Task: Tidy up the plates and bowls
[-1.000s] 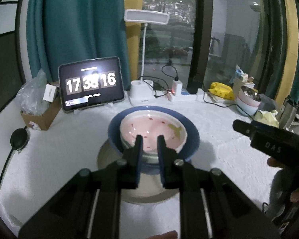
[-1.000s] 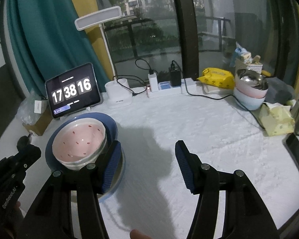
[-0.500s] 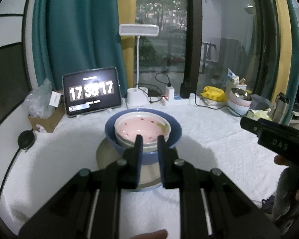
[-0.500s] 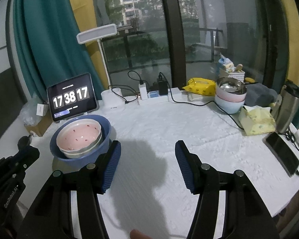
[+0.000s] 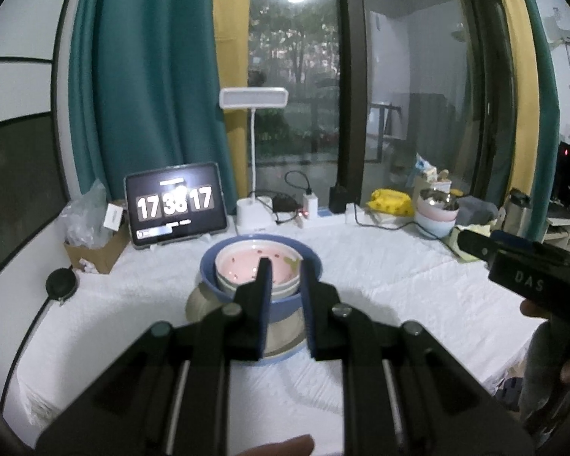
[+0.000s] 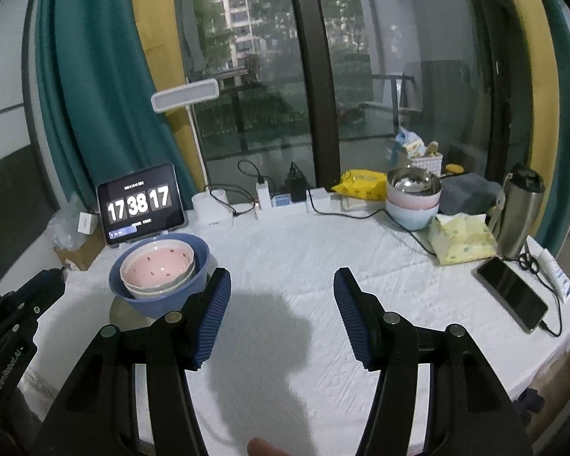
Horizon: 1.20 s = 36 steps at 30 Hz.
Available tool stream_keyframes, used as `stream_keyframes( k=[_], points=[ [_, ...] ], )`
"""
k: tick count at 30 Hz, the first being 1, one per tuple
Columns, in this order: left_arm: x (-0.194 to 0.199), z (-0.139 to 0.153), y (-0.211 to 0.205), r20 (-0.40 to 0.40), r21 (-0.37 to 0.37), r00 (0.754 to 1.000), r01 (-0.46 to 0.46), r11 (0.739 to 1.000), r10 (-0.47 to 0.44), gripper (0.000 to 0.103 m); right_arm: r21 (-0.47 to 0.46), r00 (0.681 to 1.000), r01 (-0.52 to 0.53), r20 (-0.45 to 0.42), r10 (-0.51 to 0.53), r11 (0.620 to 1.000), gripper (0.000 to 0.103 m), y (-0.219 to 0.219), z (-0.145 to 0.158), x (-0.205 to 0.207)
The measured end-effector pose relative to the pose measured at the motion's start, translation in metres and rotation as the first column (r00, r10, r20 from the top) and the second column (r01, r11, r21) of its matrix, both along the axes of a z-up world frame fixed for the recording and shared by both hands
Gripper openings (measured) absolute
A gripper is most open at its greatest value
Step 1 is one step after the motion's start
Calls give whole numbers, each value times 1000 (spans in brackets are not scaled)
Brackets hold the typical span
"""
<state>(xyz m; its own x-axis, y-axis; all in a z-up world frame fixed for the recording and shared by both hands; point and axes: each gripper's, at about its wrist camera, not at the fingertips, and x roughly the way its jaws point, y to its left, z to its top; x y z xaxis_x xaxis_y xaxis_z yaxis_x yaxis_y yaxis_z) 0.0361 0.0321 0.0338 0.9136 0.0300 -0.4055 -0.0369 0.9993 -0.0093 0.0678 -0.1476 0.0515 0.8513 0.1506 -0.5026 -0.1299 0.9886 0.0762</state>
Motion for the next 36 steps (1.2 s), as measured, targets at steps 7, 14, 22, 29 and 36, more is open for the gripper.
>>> stream_keyframes(
  k=[7, 14, 22, 29, 36],
  points=[
    [-15, 20, 0, 61, -1, 998, 10, 1000, -10, 16, -2, 999, -3, 48, 3, 1000, 60, 0, 19, -15],
    [-29, 37, 1, 104, -5, 994, 13, 1000, -12, 16, -4, 997, 2, 84, -2, 1000, 60, 1, 35, -26],
    [-37, 48, 2, 122, -11, 992, 11, 1000, -10, 16, -11, 991, 3, 136, -2, 1000, 60, 0, 54, -40],
    [-45, 57, 3, 139, -13, 990, 1, 1000, 1, 16, -8, 987, 10, 160, -9, 1000, 60, -3, 62, -49],
    [-48, 60, 8, 146, -22, 989, -14, 1000, 17, 16, -6, 987, 13, 162, -12, 1000, 60, -4, 64, -50]
  ],
)
